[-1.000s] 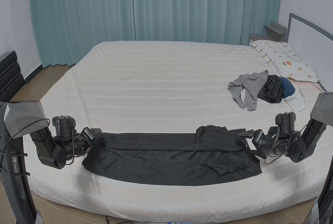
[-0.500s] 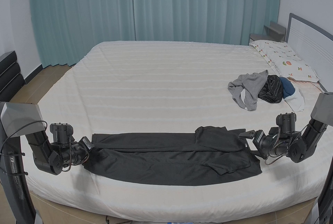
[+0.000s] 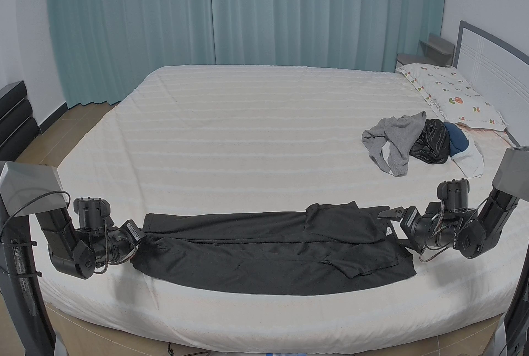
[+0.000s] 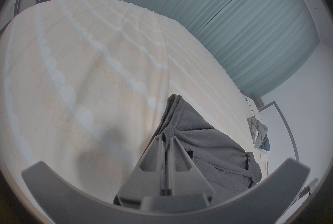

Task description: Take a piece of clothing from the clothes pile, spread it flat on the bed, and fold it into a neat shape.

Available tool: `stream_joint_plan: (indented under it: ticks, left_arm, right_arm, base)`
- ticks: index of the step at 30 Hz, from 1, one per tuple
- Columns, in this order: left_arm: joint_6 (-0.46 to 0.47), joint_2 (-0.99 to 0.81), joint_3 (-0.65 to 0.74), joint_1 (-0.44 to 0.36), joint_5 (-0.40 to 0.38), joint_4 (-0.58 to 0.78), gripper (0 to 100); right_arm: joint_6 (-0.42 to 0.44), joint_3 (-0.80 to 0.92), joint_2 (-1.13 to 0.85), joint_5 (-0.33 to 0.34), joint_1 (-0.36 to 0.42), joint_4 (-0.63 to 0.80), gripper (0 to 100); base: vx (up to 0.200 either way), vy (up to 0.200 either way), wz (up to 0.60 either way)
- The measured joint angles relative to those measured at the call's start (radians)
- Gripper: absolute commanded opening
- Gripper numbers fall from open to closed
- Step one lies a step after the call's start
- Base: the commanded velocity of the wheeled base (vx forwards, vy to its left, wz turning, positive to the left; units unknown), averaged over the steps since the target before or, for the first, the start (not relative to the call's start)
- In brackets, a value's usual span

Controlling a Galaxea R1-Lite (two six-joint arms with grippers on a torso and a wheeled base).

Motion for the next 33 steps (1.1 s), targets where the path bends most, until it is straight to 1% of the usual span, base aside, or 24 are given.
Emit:
stream_joint_plan:
  ticks: [5, 12, 16, 17, 23, 25, 27, 33]
  left_arm:
    - [0.000, 0.000, 0.001, -0.002, -0.001, 0.000, 0]
    - [-0.002, 0.000, 0.000, -0.003, -0.001, 0.000, 0]
    - [-0.002, 0.000, -0.001, -0.003, -0.001, 0.000, 0]
    - [-0.002, 0.000, -0.001, -0.003, -0.001, 0.000, 0]
    - [-0.004, 0.000, -0.001, -0.003, -0.001, 0.000, 0]
    - [-0.004, 0.000, 0.000, -0.002, -0.001, 0.000, 0]
    - [-0.004, 0.000, 0.000, -0.002, -0.001, 0.000, 0]
    - [-0.003, -0.002, 0.005, -0.002, -0.001, 0.000, 0]
  right_arm:
    - [0.000, -0.016, 0.017, -0.001, 0.009, 0.000, 100]
    - [-0.003, -0.049, 0.051, -0.005, 0.045, -0.024, 100]
    - [-0.010, -0.060, 0.079, -0.028, 0.058, -0.056, 100]
    - [-0.014, -0.065, 0.087, -0.036, 0.062, -0.059, 0]
    - [-0.056, -0.095, 0.126, -0.092, 0.084, -0.064, 0]
    - [-0.087, -0.095, 0.134, -0.104, 0.086, -0.063, 0]
    - [-0.107, -0.086, 0.140, -0.110, 0.083, -0.064, 0]
    - [-0.115, -0.050, 0.138, -0.114, 0.066, -0.066, 0]
  base:
    - [0.000, 0.000, 0.00]
    - [0.000, 0.000, 0.00]
    - [0.000, 0.000, 0.00]
    - [0.000, 0.000, 0.00]
    - [0.000, 0.000, 0.00]
    - [0.000, 0.000, 0.00]
    - [0.000, 0.000, 0.00]
    - [0.000, 0.000, 0.00]
